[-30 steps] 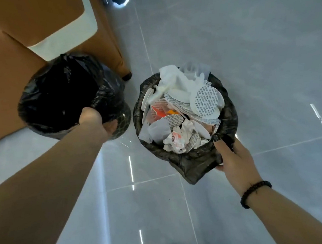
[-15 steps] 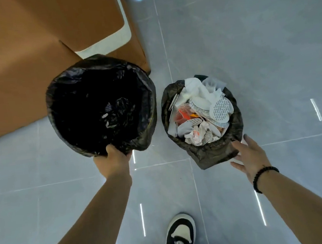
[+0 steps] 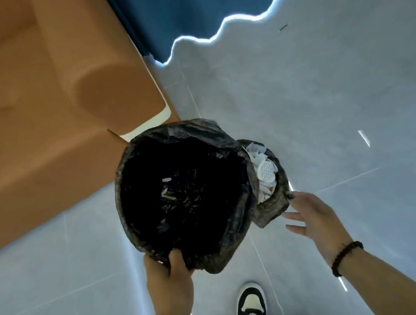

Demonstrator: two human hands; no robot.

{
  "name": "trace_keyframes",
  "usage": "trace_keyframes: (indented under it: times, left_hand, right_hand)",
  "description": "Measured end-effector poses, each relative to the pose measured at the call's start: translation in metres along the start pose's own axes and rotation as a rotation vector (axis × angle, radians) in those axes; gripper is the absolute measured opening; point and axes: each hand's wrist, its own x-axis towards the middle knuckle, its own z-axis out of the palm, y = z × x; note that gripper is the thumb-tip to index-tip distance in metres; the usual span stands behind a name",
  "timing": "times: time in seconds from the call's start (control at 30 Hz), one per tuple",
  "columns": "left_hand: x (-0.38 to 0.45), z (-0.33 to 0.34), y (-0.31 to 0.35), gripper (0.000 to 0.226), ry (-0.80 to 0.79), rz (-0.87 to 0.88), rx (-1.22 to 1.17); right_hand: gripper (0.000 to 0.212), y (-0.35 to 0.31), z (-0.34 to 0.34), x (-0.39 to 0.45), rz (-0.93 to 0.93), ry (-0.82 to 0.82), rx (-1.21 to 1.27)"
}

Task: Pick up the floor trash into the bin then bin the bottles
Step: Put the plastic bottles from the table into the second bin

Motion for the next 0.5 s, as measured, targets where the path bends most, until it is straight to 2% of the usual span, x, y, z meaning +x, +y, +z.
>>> trace_keyframes:
  times: [0.07,0.13,0.2,0.3,0.4,0.5]
  left_hand:
    - [-0.018,-0.001,0.004,0.009,-0.062,0.021,0.053]
    - [-0.04,0.005,0.009,0.015,-0.145,0.052,0.081]
    - [-0.062,0.015,0.008,0.016,-0.237,0.064,0.087]
    - [-0.103,0.035,0.005,0.026,-0.334,0.045,0.08]
    - [-0.152,0.055,0.001,0.024,-0.379,0.046,0.081]
    - [-0.213,0.077,-0.006,0.023,-0.395,-0.102,0.102]
  right_hand:
    - [0.021,-0.009,0.004,-0.025,-0.073,-0.061,0.008]
    - [0.034,-0.013,-0.005,-0.049,-0.129,-0.057,0.015]
    - [0.051,-0.005,-0.023,-0.062,-0.157,0.016,-0.025]
    - [0.063,0.009,-0.072,-0.081,-0.163,0.118,-0.069]
    - [0.063,0.025,-0.127,-0.105,-0.135,0.189,-0.034]
    - [0.05,0.043,-0.188,-0.139,-0.095,0.281,0.01]
